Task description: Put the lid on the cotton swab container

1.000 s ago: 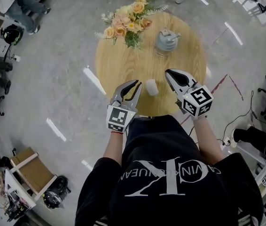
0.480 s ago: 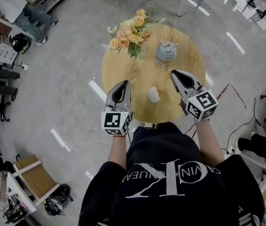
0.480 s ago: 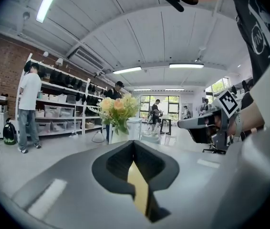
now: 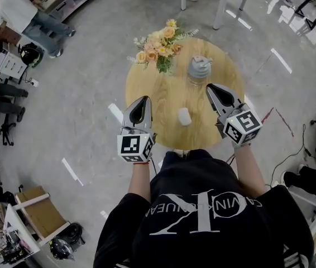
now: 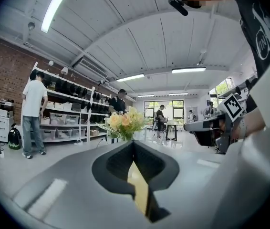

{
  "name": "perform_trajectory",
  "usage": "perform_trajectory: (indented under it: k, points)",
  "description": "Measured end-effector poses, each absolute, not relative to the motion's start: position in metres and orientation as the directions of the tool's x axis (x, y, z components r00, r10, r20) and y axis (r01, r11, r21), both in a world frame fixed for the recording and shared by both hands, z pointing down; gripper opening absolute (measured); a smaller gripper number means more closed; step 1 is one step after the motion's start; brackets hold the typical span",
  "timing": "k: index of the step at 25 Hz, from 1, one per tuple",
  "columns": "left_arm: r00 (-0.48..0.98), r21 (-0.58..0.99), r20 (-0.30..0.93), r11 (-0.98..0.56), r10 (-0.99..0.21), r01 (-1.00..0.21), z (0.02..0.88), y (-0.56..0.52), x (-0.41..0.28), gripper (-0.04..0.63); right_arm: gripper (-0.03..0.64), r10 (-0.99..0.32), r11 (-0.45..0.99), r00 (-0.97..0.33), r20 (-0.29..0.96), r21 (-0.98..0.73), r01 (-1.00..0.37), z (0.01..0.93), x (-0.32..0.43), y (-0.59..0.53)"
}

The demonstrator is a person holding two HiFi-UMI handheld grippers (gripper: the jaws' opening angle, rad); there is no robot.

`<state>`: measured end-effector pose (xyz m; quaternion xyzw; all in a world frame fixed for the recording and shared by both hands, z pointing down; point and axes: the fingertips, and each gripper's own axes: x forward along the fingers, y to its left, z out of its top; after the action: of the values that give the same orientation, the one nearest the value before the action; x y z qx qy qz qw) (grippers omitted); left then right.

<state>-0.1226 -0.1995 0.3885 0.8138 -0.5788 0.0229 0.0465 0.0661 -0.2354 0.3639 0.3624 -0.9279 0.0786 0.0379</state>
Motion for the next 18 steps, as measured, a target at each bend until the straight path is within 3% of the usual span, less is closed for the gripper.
perform_trajectory:
  k: [18]
  points:
    - [0.299,0.041,0.008,-0.299,-0.954,-0.953,0.354,-0.195,-0.144,0.012,0.025,-0.694,0.713,-0.718,0.057,-0.08,-0.696,0.333,0.064,-0.229]
